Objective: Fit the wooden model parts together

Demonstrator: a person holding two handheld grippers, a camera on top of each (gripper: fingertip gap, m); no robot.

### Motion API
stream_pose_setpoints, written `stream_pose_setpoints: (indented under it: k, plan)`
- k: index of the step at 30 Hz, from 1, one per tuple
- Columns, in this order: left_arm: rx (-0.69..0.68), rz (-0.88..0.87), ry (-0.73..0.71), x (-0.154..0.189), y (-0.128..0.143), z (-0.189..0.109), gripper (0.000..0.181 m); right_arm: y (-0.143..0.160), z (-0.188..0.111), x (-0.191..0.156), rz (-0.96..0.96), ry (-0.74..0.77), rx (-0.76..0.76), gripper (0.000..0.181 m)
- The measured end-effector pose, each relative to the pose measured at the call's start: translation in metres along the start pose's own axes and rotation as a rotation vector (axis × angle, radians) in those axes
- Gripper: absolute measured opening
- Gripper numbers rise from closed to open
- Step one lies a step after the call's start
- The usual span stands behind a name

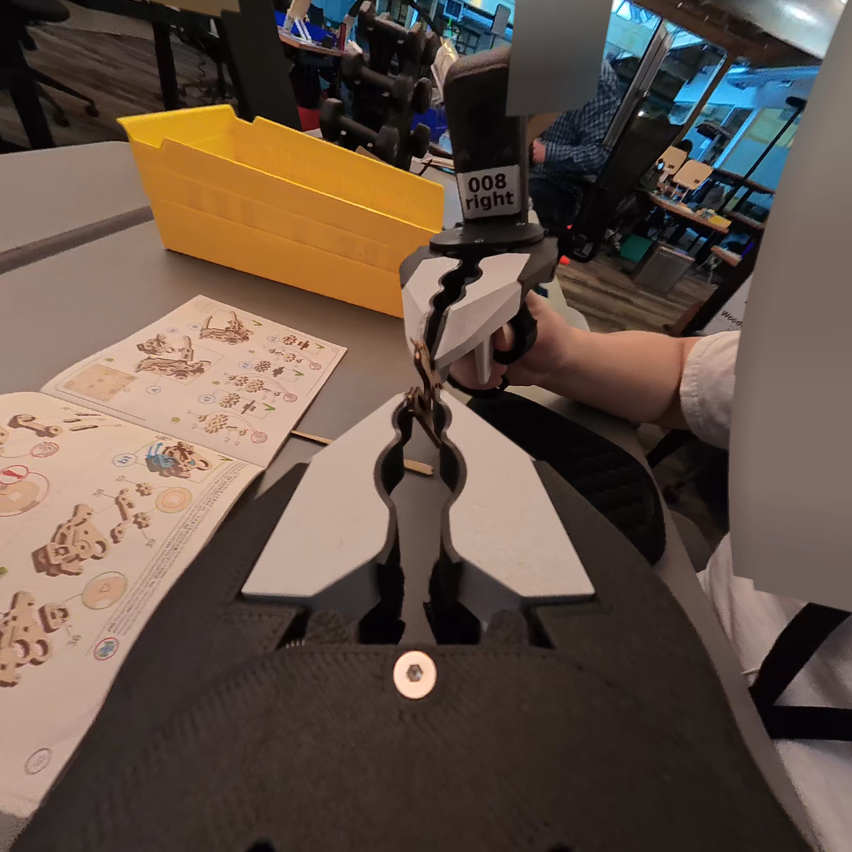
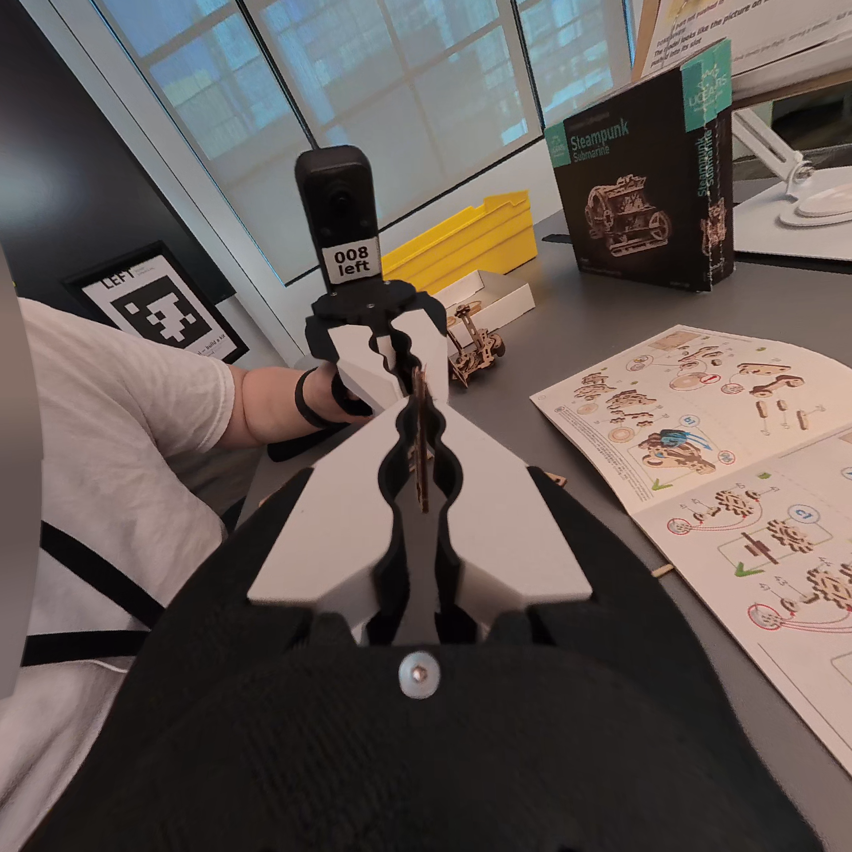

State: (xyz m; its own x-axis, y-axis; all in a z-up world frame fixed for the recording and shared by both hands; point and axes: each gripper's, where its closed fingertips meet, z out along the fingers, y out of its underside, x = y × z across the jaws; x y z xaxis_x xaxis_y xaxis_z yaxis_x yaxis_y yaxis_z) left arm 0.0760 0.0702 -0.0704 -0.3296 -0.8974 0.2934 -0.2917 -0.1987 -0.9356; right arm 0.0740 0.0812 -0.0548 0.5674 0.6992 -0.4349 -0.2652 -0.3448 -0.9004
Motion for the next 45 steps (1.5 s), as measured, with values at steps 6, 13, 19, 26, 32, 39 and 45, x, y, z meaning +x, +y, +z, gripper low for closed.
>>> stream_pose_setpoints:
  k: [6,13,19,26,32,39,45]
  plan:
    - [-0.039,-0.081,0.074,0.005,0.002,-0.002,0.000,0.003,0.001,-0.001,0.040,-0.051,-0.008,0.000]
    - [-0.135,-0.122,0.085,0.005,0.017,0.001,0.000,0.012,0.003,0.001,0.015,-0.028,-0.088,0.000]
    - [-0.243,-0.172,0.121,0.008,0.033,0.002,0.000,0.029,0.003,0.002,0.018,-0.038,-0.206,0.000]
    - [-0.339,-0.169,0.139,0.010,0.049,0.002,0.000,0.044,0.005,0.001,0.132,-0.134,-0.251,0.000]
    - [-0.359,-0.142,0.152,0.007,0.055,0.000,0.001,0.049,0.008,0.004,0.229,-0.132,-0.246,0.000]
    - [-0.303,-0.153,0.157,0.005,0.053,0.005,0.004,0.047,0.008,0.008,0.328,-0.164,-0.197,0.000]
    - [-0.303,-0.255,0.209,0.009,0.050,0.002,0.000,0.045,0.009,0.004,0.298,-0.191,-0.194,0.000]
